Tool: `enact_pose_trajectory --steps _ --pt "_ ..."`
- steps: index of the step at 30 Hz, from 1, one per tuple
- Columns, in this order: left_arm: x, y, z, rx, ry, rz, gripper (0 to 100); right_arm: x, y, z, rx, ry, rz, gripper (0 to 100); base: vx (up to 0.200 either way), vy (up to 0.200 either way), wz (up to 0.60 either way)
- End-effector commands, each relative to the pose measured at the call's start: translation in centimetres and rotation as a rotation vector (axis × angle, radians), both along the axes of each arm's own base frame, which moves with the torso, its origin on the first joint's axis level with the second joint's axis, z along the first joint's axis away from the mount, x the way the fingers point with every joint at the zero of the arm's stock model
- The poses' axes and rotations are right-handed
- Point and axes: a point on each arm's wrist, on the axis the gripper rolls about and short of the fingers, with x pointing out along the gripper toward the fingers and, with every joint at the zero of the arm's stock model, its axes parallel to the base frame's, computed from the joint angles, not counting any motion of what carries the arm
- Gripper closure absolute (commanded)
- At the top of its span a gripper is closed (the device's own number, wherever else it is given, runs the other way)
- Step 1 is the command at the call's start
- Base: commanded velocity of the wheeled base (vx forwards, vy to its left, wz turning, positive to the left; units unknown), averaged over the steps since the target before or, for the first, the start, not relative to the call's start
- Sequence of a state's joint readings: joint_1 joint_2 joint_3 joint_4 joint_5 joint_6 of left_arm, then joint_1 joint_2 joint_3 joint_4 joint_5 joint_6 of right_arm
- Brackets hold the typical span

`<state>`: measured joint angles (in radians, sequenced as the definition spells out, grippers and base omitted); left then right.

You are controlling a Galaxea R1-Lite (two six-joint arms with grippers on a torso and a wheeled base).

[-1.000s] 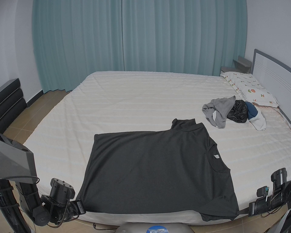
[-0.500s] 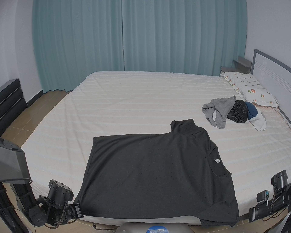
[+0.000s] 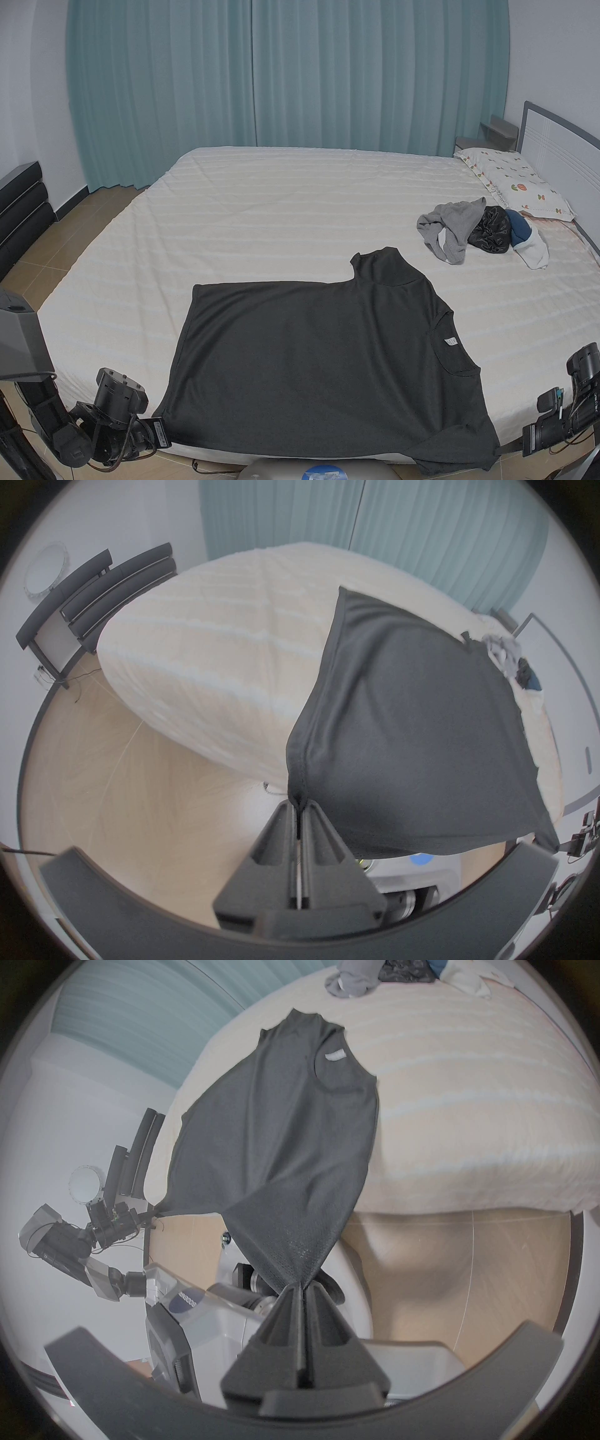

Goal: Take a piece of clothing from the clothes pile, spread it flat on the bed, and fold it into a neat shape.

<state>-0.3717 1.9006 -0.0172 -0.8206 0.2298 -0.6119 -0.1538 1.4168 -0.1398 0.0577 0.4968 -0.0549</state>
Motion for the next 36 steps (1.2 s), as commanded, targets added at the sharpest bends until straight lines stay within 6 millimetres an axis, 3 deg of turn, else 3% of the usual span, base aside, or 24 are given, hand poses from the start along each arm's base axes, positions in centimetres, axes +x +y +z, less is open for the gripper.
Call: enact_pose_trajectory --steps 1,8,19,36 --pt "0.3 0.1 1.1 -0.039 -0.088 0.014 100 0.9 -0.2 1.2 -0.005 -0.089 -0.006 100 0.000 0.000 0.00" --pt "2.9 -0.1 2.0 -0.067 -0.184 0.064 100 3.1 -0.5 2.0 0.022 -0.112 -0.015 100 0.000 0.000 0.00" --pt "5.2 0.3 3.5 -0.111 -0.298 0.180 100 6.5 -1.1 3.3 0.040 -0.149 -0.075 100 0.000 0.000 0.00" --pt "2.7 0.5 4.7 -0.105 -0.260 0.149 100 8.7 -1.3 5.3 0.050 -0.311 -0.126 100 0.000 0.000 0.00"
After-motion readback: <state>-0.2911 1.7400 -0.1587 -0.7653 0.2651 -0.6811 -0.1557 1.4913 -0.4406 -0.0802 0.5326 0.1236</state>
